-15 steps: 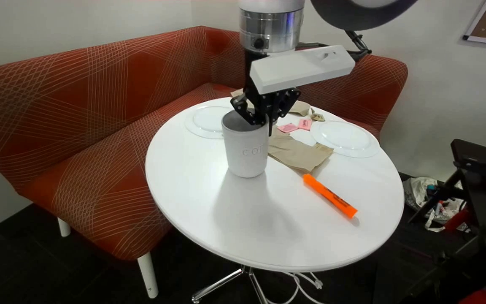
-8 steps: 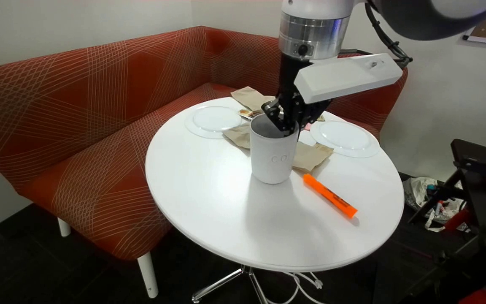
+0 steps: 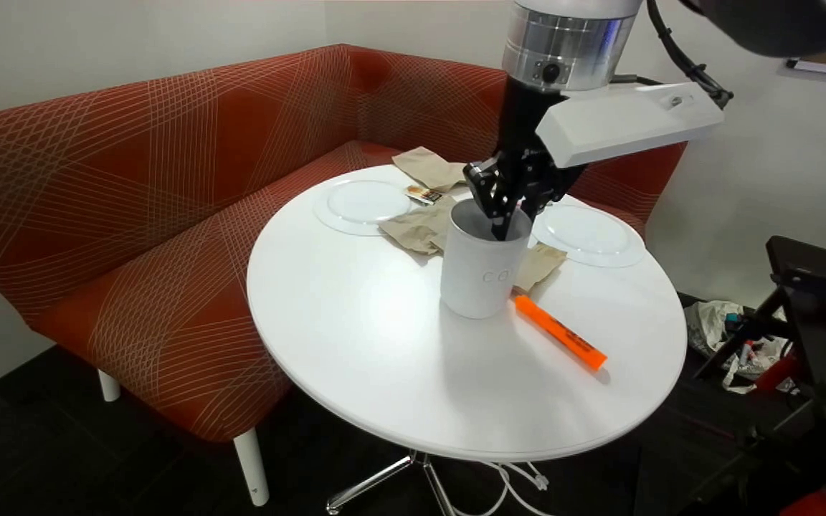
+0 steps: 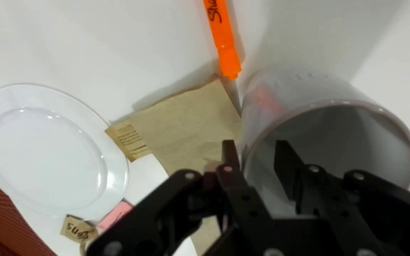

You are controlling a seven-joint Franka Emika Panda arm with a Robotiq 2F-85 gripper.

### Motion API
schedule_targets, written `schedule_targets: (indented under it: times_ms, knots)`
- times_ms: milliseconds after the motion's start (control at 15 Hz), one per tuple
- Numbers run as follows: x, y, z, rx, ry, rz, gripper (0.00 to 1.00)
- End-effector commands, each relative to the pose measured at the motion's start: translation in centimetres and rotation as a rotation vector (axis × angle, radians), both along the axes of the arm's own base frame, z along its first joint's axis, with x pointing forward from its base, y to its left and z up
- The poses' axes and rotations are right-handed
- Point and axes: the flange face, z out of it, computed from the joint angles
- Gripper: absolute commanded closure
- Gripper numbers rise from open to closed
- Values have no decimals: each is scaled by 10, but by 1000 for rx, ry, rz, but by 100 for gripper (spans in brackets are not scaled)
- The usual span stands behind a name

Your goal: Move the white mug forward

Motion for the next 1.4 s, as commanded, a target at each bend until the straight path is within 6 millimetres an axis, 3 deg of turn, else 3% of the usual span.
schedule_targets:
  times_ms: [0, 267, 333, 933, 1200, 1333]
  knots:
    - [-10, -1, 31, 1, -59, 0, 34]
    - [-15, 2, 63, 12, -40, 34, 4]
    - [-18, 4, 71, 16, -21, 54, 1]
    - [-30, 4, 123, 75, 182, 226, 0]
    - [-30, 3, 130, 66, 212, 276, 0]
    - [-28, 4, 121, 52, 192, 253, 0]
